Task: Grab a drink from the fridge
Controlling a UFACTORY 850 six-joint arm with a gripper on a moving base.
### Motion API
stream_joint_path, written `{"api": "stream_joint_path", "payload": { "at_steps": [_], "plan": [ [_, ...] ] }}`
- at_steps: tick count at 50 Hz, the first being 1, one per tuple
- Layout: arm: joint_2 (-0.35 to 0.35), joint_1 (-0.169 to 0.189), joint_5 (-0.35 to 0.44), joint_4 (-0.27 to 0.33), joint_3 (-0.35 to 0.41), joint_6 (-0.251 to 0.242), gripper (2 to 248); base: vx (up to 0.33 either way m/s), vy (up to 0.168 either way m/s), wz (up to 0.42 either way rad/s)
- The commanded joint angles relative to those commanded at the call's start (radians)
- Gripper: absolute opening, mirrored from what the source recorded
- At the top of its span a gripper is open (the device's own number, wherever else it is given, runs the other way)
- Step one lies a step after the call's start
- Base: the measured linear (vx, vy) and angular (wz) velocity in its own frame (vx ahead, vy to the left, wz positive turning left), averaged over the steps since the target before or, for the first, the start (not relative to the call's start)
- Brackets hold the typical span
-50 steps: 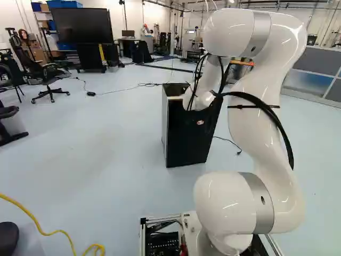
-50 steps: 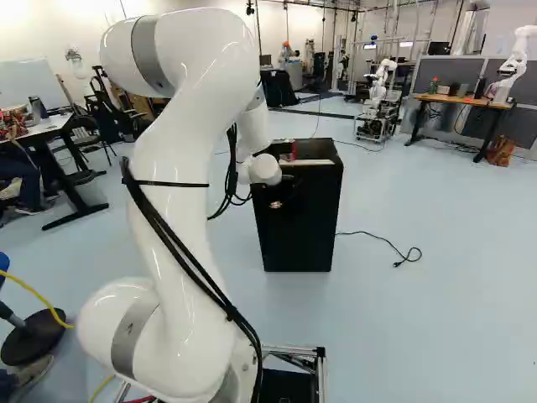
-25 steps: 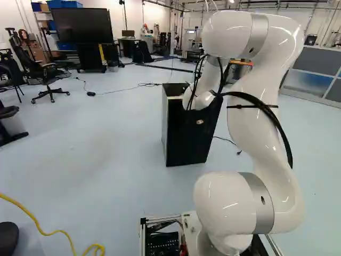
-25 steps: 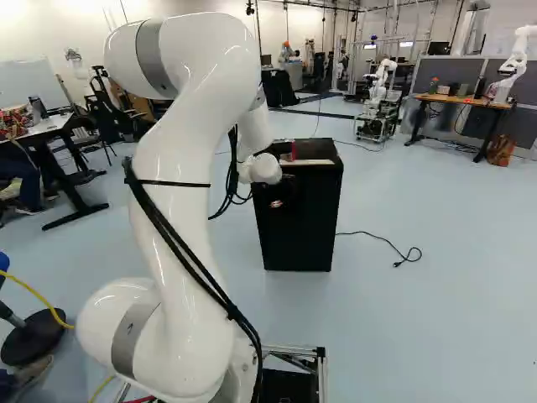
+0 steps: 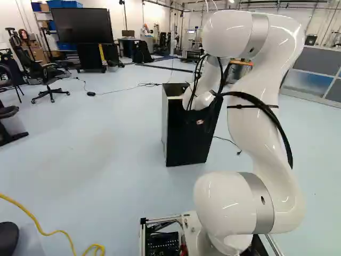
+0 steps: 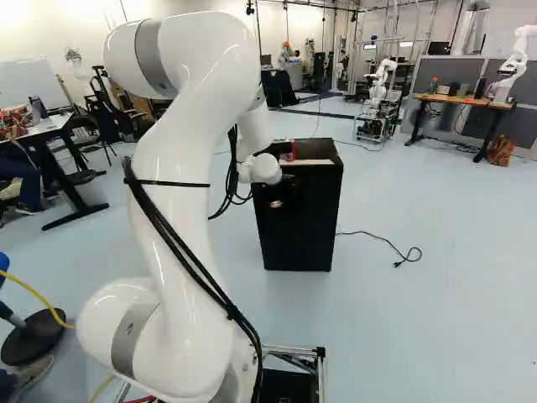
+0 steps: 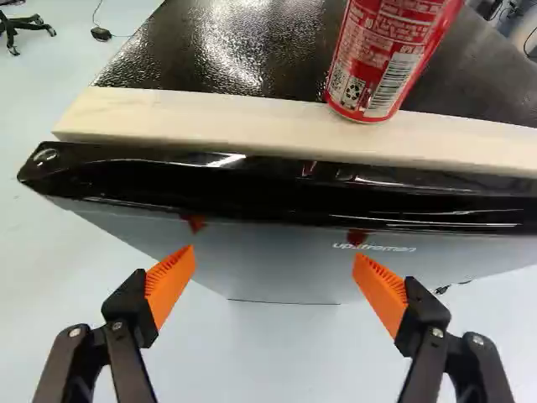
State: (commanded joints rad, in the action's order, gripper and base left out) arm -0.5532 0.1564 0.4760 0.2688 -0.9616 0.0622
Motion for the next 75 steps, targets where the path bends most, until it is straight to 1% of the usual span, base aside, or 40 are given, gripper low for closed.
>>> {"api": "stream_joint_path", "payload": {
  "at_steps": [16, 29, 48, 75],
  "plan": [
    [0.059, 0.003, 0.006, 0.0, 0.081, 0.0, 247, 0.0, 0.0, 0.0],
    [0.109, 0.005, 0.055, -0.009, 0.149, 0.0, 247, 0.0, 0.0, 0.0],
    [0.149, 0.0, 0.231, -0.036, 0.202, 0.0, 247, 0.0, 0.0, 0.0],
    [0.153, -0.002, 0.502, -0.077, 0.207, 0.0, 247, 0.0, 0.0, 0.0]
  ]
}}
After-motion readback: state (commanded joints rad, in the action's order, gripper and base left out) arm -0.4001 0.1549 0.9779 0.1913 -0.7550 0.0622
